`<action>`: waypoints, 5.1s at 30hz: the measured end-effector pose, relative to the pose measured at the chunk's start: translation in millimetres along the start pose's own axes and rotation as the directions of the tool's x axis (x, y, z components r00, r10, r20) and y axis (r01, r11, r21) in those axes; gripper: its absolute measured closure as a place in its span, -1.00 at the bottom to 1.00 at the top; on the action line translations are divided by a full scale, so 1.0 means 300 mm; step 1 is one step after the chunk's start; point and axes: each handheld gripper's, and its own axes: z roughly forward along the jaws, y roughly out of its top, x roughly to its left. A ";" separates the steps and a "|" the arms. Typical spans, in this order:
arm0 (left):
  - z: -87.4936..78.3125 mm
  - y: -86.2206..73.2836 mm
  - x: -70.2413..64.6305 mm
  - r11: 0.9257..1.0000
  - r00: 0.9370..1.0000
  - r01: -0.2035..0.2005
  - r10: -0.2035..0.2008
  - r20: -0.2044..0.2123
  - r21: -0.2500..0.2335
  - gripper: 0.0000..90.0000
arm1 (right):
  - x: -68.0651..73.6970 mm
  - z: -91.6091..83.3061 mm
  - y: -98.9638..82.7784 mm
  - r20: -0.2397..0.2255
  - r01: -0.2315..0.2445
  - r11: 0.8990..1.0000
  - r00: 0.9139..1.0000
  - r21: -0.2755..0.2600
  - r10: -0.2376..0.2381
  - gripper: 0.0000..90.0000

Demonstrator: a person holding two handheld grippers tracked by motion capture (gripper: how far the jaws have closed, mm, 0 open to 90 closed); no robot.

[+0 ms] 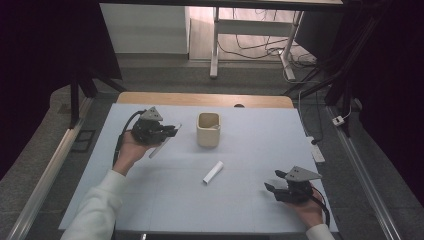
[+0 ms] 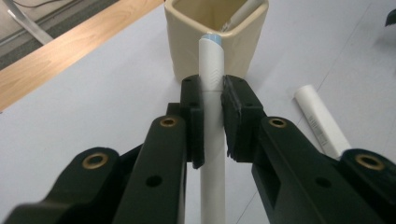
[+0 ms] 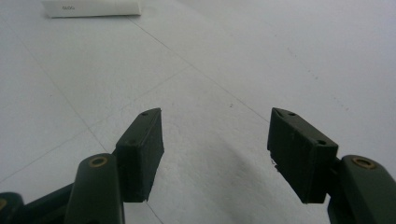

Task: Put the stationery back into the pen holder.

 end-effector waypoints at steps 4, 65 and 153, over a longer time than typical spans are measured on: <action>-0.010 0.002 0.000 1.000 1.000 0.007 -0.007 -0.003 -0.028 0.74 | 0.001 0.000 0.000 -0.001 0.000 1.000 1.000 0.004 0.000 -0.22; -0.006 0.130 -0.028 0.962 0.996 0.075 -0.063 0.056 -0.261 0.73 | 0.000 0.000 0.000 0.001 -0.004 1.000 1.000 0.001 0.004 -0.22; 0.281 0.353 -0.013 0.932 0.991 0.120 -0.092 0.098 -0.342 0.73 | -0.005 0.000 0.000 0.006 0.001 1.000 1.000 0.006 -0.001 -0.21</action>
